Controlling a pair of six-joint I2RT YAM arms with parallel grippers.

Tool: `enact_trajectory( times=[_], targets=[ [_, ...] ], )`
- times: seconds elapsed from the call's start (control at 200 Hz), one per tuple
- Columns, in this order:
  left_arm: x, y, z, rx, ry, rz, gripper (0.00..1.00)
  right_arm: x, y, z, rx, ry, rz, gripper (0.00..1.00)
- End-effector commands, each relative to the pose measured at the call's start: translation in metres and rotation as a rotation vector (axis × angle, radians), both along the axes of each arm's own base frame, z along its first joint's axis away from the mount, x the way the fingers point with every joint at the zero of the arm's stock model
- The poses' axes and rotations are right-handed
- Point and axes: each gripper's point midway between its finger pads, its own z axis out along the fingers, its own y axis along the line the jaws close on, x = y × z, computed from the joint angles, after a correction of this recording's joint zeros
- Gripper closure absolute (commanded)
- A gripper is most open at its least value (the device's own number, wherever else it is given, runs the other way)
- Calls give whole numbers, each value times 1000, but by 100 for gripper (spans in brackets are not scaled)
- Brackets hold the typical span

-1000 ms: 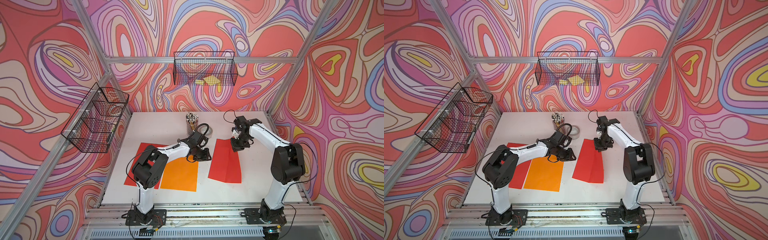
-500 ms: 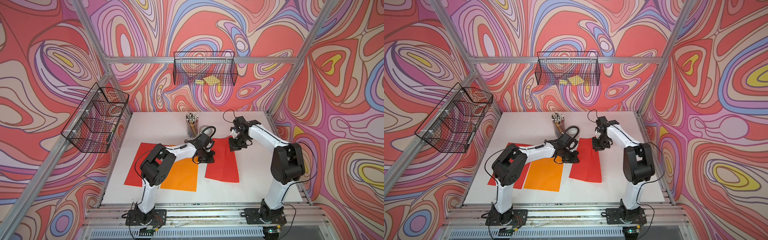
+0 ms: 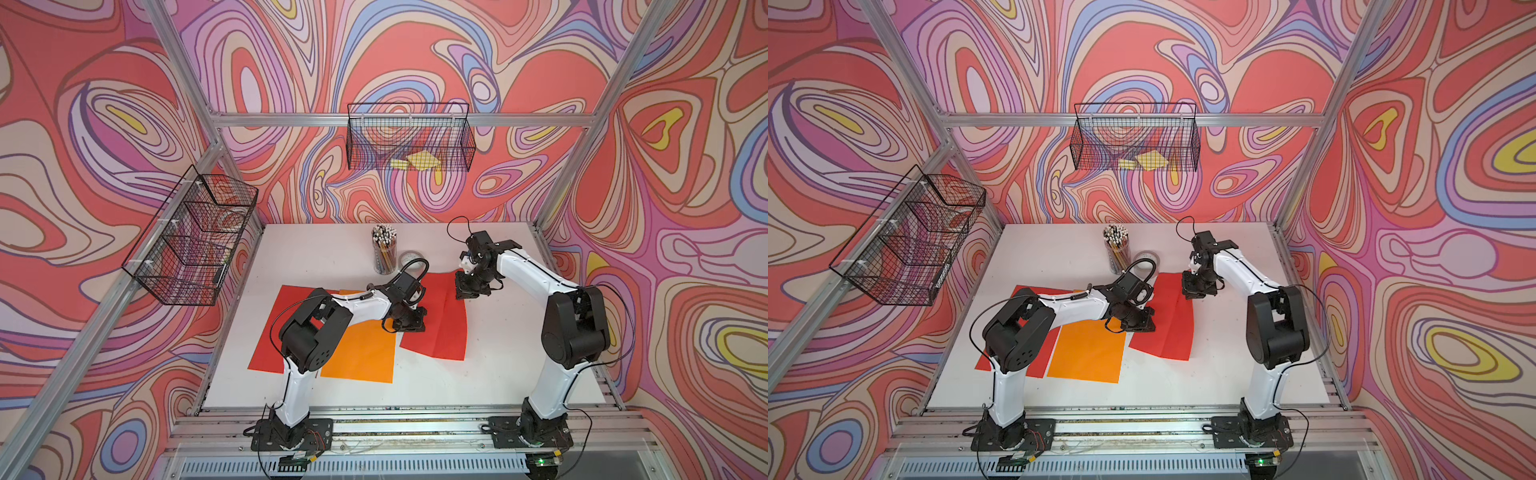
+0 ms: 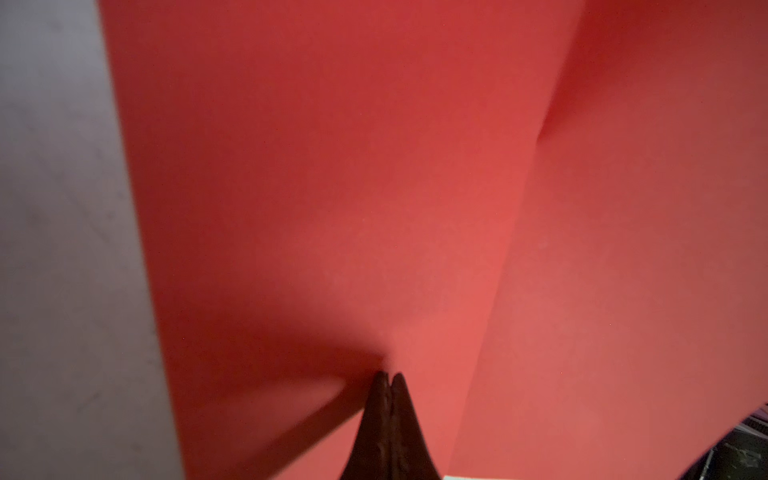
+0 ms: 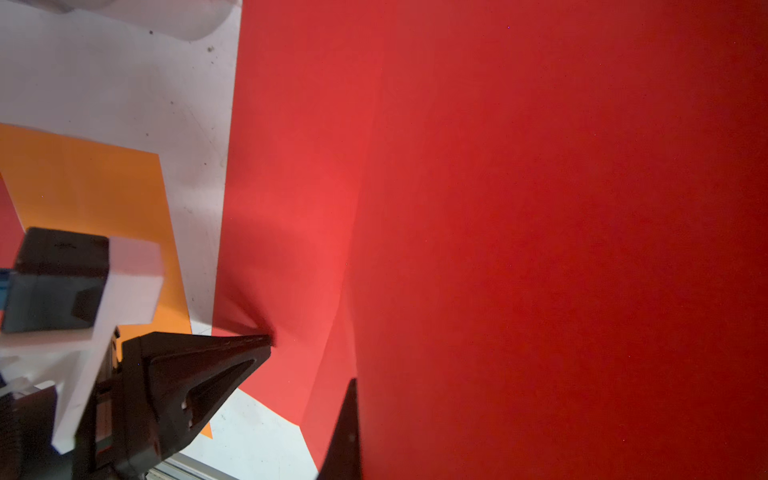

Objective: Fold the rectangular paper in half along the long edge
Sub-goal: Adjust the paper at the center of the board.

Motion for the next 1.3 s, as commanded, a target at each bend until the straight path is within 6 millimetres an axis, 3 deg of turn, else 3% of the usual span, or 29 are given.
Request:
enact_trajectory(
  times=[0.0, 0.115, 0.2, 0.29, 0.536, 0.556, 0.731, 0.881, 1.011, 1.127, 1.297],
  targets=[
    [-7, -7, 25, -67, -2, 4, 100, 7, -3, 8, -38, -28, 8, 100],
    [-9, -25, 51, -165, -11, 8, 100, 16, -1, 11, -33, -42, -4, 100],
    [-10, -30, 56, -181, -13, 15, 100, 17, 4, 12, -5, -46, -13, 100],
    [-9, -29, 54, -176, -10, 32, 100, 9, 8, 5, 35, -39, -24, 100],
    [-9, -31, 48, -176, 8, 34, 100, -19, -1, -24, 21, -6, -57, 74],
    [-9, -32, 48, -176, 10, 34, 100, -19, -1, -16, 29, -33, -59, 73],
    [-9, -32, 43, -170, 19, 37, 100, -26, -8, -5, 25, -87, -100, 64],
    [-8, -31, 40, -161, 21, 42, 100, -39, -4, -7, 83, -92, -141, 63],
    [-8, -31, 38, -158, 25, 44, 100, -61, -5, -30, 105, -62, -171, 63],
    [-9, -30, 38, -153, 26, 43, 100, -76, -18, -45, 70, -49, -260, 63],
    [-10, -27, 38, -133, 23, 38, 100, -96, -27, -42, 115, -109, -387, 49]
  ],
)
